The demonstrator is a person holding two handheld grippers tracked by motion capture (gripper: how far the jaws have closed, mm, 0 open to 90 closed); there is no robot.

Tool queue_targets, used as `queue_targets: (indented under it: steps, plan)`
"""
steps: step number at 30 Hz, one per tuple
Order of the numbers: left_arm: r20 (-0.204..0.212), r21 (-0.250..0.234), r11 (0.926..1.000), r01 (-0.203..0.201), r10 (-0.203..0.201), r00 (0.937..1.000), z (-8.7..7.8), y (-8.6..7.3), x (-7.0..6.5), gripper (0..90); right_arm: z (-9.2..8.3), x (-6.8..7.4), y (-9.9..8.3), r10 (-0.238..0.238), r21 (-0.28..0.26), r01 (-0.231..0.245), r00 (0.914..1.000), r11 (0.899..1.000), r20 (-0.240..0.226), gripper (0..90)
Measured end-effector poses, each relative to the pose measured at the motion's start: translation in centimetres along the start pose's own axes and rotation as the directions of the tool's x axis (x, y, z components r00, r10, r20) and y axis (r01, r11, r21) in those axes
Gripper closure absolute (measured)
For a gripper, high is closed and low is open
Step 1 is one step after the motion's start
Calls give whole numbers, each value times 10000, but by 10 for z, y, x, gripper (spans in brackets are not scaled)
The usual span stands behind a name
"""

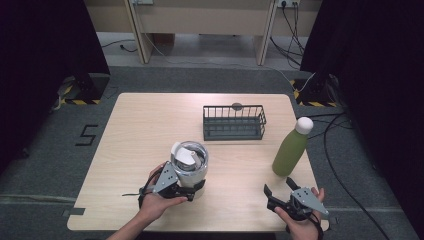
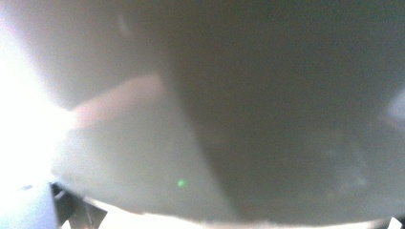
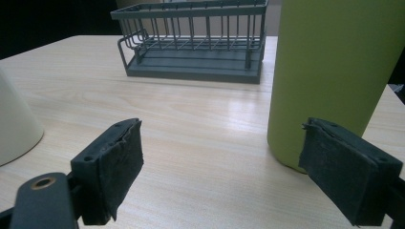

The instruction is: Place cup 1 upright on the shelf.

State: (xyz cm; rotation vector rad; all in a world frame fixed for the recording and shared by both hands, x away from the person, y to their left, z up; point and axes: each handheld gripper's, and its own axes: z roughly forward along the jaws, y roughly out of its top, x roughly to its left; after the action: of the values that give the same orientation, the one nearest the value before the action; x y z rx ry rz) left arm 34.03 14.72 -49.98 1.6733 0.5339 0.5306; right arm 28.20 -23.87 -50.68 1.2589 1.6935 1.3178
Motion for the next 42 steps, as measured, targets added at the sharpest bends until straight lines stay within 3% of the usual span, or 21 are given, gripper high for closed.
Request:
queue_targets:
  steps: [8,19,27,42]
  plan:
    - [101,-215,9998,-47,49,9999,-1,5,-2,96,0,0,0,13,-12,-13,10000,10000,7,146]
    - [-97,-607,9977,-286,281,9996,0,23,2,96,0,0,1,46,-71,-45,10000,10000,50,147]
    - [-332,-868,9954,-406,379,9987,8,38,12,96,0,-1,0,109,-86,-108,9999,9999,125,148]
    - [-547,-832,9948,-591,547,9970,35,62,30,97,0,-2,0,231,-143,-229,9997,9996,117,148]
